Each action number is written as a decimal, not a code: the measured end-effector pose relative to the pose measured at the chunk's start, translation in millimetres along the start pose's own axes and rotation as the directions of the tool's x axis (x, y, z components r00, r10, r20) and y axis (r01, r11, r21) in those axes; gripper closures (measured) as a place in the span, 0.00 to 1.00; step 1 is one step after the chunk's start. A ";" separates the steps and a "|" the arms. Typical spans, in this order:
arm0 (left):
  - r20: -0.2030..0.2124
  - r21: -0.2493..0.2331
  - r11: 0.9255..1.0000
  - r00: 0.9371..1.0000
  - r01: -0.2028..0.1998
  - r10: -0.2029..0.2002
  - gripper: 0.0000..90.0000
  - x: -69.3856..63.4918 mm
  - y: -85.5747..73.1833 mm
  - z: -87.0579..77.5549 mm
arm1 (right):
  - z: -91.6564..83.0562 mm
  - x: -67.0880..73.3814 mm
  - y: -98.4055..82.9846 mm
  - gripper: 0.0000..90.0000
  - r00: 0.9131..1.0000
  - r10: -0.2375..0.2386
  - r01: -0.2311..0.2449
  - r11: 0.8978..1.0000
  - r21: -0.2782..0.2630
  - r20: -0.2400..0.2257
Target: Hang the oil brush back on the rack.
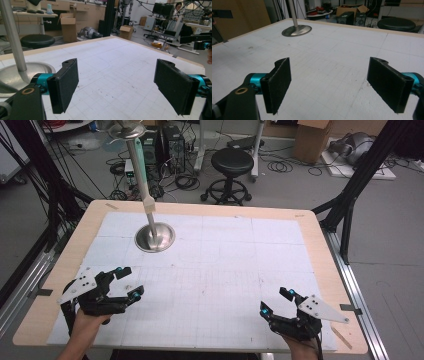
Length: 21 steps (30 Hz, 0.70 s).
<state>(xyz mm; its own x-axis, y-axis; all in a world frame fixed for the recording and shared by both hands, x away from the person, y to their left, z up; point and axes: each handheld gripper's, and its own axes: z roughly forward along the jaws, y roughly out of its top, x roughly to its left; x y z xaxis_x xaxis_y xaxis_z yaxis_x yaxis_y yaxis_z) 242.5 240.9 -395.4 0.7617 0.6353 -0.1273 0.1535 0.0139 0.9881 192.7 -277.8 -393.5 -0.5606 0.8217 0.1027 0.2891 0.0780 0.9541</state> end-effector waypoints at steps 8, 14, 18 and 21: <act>-0.009 0.016 1.000 1.000 0.011 -0.011 0.22 0.8 -3.4 -1.7 | 1.8 1.0 0.2 0.20 1.000 -0.002 0.002 1.000 0.004 0.004; -0.009 0.022 1.000 1.000 0.016 -0.016 0.23 0.5 -4.8 0.6 | 3.0 0.8 -0.5 0.20 1.000 -0.009 0.009 1.000 0.007 0.001; -0.012 0.027 0.999 1.000 0.021 -0.021 0.23 1.5 -5.9 0.6 | 2.2 0.8 -0.2 0.20 1.000 -0.003 0.003 1.000 0.010 0.001; -0.014 0.028 0.999 1.000 0.027 -0.026 0.23 2.5 -6.8 0.3 | 2.4 0.2 -0.6 0.20 1.000 -0.010 0.010 1.000 0.010 0.002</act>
<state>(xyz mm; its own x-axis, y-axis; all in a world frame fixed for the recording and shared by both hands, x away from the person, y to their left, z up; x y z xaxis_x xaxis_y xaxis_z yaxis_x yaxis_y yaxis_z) 243.6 242.2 -402.4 0.7484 0.6456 -0.1521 0.1912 0.0096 0.9815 194.3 -276.3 -394.7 -0.5617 0.8222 0.0924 0.2910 0.0918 0.9523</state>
